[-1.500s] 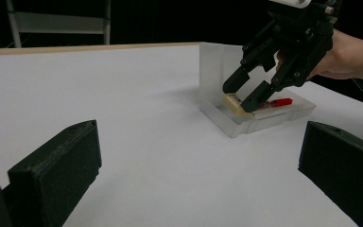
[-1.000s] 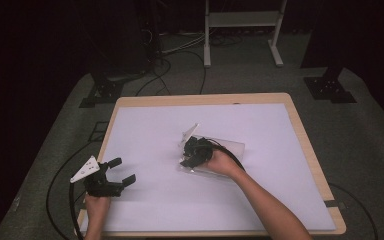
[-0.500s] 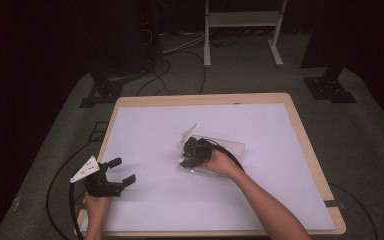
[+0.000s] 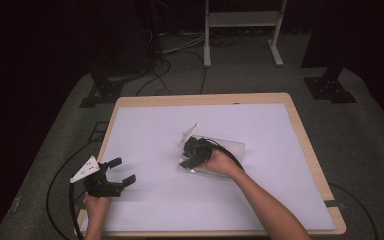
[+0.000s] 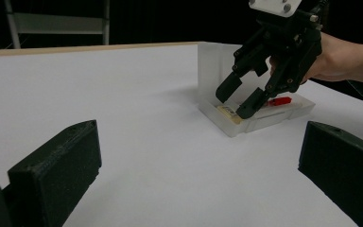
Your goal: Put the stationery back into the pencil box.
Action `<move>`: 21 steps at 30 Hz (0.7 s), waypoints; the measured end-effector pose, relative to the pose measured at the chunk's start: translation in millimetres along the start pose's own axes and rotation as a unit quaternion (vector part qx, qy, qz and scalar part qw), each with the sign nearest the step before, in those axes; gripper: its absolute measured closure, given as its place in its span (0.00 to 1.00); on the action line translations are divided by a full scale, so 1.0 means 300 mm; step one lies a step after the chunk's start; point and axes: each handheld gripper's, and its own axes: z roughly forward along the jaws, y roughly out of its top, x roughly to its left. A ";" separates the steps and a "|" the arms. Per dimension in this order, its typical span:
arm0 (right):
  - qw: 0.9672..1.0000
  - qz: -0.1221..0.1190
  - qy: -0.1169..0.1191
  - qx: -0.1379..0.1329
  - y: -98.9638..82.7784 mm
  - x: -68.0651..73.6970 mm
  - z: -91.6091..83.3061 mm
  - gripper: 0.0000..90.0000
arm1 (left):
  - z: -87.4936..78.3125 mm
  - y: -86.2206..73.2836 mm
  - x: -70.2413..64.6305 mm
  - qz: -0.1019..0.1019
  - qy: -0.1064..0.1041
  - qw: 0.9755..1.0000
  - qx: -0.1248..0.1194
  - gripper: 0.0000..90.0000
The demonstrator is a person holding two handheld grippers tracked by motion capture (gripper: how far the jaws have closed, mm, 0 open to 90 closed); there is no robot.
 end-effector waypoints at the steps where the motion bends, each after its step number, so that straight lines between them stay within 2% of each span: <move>1: 1.000 0.000 -0.001 0.001 0.000 0.001 -0.002 0.58 | 0.000 0.000 0.000 0.000 0.000 1.000 0.000 0.00; 11: 1.000 -0.003 -0.007 -0.017 0.003 0.017 -0.065 0.56 | 0.000 0.000 -0.001 0.002 -0.001 1.000 0.001 0.00; 21: 0.999 -0.003 -0.003 -0.035 -0.006 0.030 -0.129 0.52 | 0.000 0.000 -0.001 0.002 0.000 1.000 0.002 0.00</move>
